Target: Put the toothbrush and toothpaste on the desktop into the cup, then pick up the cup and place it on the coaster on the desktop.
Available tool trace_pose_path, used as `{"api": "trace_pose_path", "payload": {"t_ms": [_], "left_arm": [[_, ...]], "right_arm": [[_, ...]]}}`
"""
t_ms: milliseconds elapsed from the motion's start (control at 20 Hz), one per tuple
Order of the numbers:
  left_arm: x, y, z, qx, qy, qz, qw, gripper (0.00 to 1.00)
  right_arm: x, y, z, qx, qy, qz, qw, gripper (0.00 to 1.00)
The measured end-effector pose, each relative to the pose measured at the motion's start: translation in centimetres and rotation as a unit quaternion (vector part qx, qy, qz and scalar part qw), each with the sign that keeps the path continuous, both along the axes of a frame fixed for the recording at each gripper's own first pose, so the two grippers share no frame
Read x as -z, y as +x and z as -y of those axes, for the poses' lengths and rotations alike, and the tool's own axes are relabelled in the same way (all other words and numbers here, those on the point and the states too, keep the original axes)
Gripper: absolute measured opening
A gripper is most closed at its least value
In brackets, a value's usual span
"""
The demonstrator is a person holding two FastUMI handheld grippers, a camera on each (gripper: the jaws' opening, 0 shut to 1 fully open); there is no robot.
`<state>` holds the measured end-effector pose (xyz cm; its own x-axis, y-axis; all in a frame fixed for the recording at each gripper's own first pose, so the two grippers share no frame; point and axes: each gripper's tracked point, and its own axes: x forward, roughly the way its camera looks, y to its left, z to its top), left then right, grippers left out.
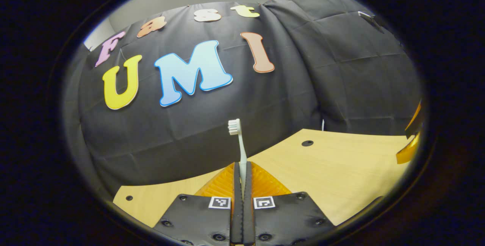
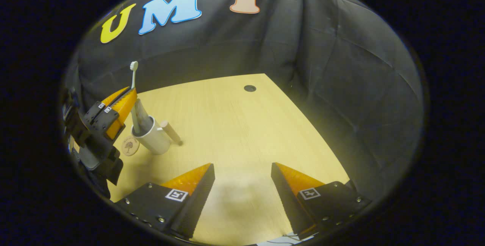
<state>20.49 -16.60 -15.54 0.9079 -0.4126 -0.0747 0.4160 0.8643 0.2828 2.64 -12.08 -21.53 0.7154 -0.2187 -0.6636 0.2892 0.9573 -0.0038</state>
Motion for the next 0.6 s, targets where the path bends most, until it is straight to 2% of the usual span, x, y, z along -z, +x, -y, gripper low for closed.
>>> {"api": "trace_pose_path", "payload": {"t_ms": [200,250,300,350,400,600], "left_arm": [[0.5,-0.3,-0.4,-0.011,-0.005,-0.009,1.000,0.16],[0.4,-0.5,-0.3,-0.011,-0.005,-0.010,1.000,0.10],[0.6,-0.6,-0.5,-0.011,-0.005,-0.013,1.000,0.17],[0.7,-0.7,-0.4,-0.012,-0.005,-0.016,1.000,0.10],[0.9,-0.7,-0.6,-0.014,-0.004,-0.020,1.000,0.17],[1.6,-1.2,-1.5,-0.027,-0.011,-0.038,0.999,0.18]], "right_arm": [[0.1,-0.1,-0.5,-0.011,-0.001,-0.003,1.000,0.90],[0.0,-0.1,-0.6,-0.013,-0.001,-0.003,1.000,0.90],[0.1,0.0,-0.8,-0.016,0.000,-0.003,1.000,0.90],[0.1,0.0,-0.9,-0.017,0.001,-0.003,1.000,0.90],[0.0,0.0,-1.0,-0.020,0.003,-0.002,1.000,0.90],[0.0,0.1,-1.2,-0.023,0.005,-0.002,1.000,0.90]]}}
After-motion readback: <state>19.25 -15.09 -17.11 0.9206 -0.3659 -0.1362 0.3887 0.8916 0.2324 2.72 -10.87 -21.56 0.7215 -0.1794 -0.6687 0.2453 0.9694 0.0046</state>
